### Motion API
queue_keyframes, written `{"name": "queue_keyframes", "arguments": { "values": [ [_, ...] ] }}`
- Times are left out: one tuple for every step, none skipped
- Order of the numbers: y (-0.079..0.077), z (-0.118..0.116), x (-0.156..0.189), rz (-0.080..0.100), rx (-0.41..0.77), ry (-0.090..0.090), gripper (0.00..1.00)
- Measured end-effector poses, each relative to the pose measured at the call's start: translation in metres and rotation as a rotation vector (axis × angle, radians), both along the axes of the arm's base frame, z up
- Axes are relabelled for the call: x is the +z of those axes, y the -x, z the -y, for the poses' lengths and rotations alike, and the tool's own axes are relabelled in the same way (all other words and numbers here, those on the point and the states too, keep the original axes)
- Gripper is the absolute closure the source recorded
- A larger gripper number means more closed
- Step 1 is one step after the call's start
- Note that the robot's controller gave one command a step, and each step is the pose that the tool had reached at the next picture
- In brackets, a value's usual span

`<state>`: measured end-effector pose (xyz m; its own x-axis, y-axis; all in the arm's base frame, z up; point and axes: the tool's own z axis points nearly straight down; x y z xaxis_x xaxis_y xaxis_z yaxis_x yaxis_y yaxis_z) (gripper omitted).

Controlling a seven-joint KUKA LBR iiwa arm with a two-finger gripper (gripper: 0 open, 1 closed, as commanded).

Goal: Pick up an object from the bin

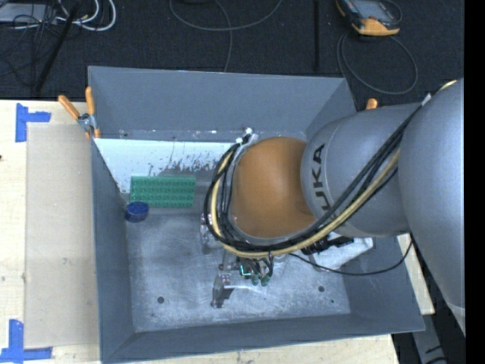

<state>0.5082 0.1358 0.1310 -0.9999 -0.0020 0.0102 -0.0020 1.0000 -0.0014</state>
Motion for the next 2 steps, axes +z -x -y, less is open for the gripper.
{"name": "queue_keyframes", "arguments": {
  "values": [
    [-0.088, 0.069, -0.033, 0.011, -0.109, 0.002, 0.0],
    [-0.094, 0.062, -0.058, 0.011, -0.171, -0.001, 0.0]
  ]
}}
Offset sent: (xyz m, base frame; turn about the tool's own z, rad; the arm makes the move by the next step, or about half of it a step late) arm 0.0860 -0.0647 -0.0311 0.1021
